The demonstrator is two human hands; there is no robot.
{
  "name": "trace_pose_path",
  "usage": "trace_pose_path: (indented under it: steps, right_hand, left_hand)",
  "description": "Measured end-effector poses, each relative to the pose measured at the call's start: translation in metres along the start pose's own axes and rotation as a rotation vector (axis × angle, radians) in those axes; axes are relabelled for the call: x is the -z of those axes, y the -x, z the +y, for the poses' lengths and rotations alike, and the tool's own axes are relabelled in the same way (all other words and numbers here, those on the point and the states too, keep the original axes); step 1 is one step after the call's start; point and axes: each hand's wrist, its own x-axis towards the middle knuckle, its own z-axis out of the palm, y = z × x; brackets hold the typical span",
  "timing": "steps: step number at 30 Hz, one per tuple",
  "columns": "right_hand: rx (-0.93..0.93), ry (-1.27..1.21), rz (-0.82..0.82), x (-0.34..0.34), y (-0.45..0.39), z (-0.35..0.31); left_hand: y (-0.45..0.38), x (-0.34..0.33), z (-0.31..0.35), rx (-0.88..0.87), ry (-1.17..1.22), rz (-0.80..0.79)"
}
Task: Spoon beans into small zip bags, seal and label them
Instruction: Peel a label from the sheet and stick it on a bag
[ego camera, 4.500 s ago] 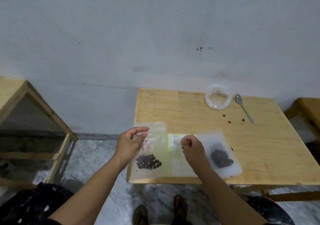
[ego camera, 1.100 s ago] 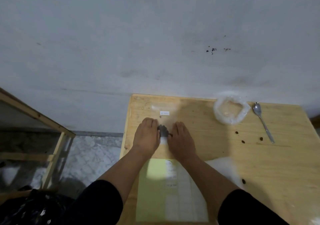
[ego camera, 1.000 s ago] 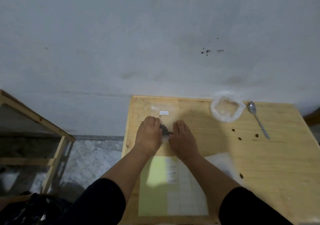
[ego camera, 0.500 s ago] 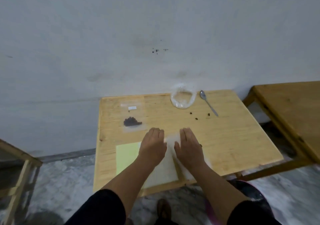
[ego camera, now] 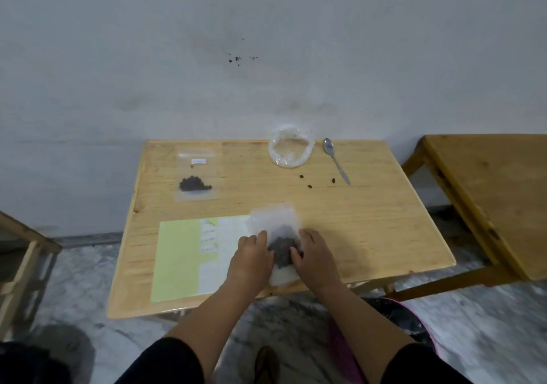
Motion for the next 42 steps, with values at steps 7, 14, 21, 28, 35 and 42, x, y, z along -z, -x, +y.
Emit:
trace_pose_path:
  steps: [7,14,21,28,35,42]
  right_hand:
    - [0.039,-0.214,0.133,0.01,-0.002,-0.001]
    - [0.076,-0.457,0.114,0.018,-0.017,-0.035]
    - [0.2,-0.474,-0.097,-0.019,-0.017,-0.102]
    - [0.002,-0.412,-0.047,-0.067,-0.015,-0.146]
    - [-0.075,-0.179,-0.035,-0.084,-0.018,-0.153]
    - [-0.155,-0.232,0.015,-0.091,-0.02,-0.165]
  left_hand:
    - [0.003,0.004,0.018,0.088,0.126,0.175]
    - [0.012,0.036,-0.004,0.153,0.541,0.372]
    - [0.033,0.075,-0.088,0.259,0.86,0.296]
    - [0.044,0.094,-0.162,0.371,0.807,0.23]
    - [0.041,0.106,-0.203,0.376,0.834,0.245]
    - [0.041,0.106,-0.215,0.354,0.827,0.206]
